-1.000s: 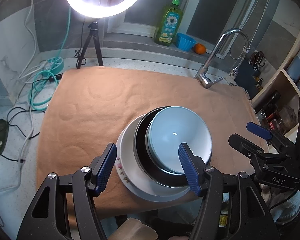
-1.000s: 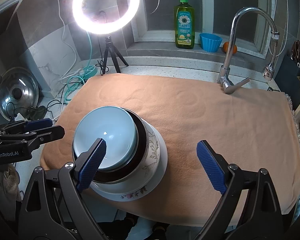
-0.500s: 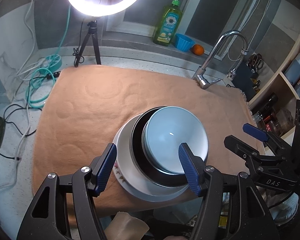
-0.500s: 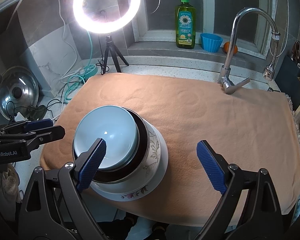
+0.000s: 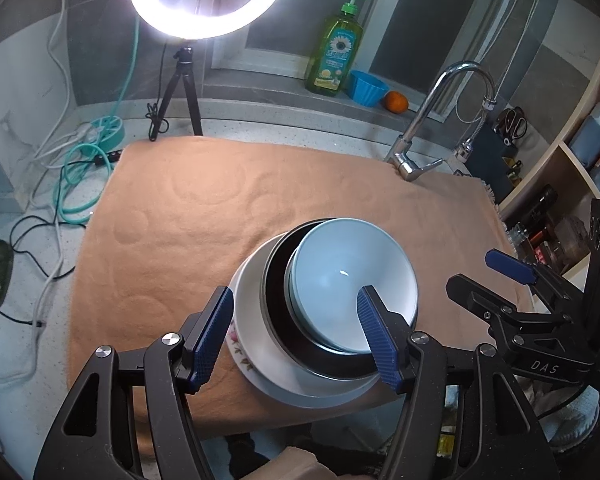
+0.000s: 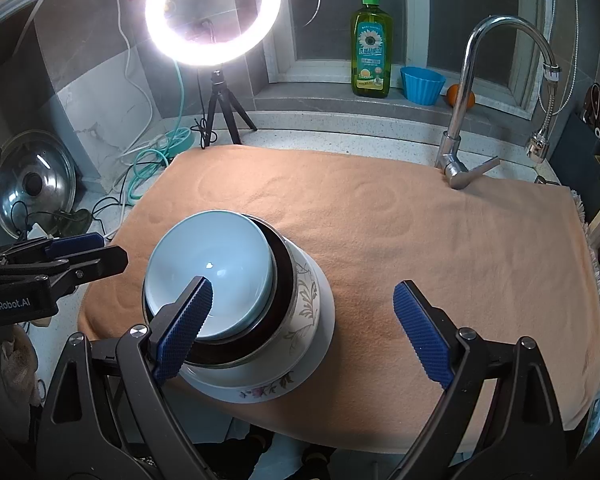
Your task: Organize plates and bowls
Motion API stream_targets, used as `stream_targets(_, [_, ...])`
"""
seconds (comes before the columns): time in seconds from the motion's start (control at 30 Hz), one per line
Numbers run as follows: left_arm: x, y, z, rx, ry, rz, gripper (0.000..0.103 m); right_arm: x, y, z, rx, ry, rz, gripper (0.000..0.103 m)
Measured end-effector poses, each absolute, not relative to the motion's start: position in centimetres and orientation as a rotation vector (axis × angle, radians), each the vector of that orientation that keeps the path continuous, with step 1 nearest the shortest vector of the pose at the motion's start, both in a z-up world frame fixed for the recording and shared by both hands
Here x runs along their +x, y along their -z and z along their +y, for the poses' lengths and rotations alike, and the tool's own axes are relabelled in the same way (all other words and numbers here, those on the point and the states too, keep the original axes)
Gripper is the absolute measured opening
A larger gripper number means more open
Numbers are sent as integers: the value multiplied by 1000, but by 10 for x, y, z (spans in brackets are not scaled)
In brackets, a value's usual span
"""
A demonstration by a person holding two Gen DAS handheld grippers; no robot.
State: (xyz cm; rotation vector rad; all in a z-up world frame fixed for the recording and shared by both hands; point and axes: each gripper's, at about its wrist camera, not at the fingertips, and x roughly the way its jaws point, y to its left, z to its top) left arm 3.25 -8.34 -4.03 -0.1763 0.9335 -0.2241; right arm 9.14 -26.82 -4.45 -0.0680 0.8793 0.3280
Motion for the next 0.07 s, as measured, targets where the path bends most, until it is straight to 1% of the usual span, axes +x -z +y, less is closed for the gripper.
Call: stream_targets(0.07, [34, 41, -84, -165, 215, 936, 64, 93, 46, -269, -68, -328, 882, 94])
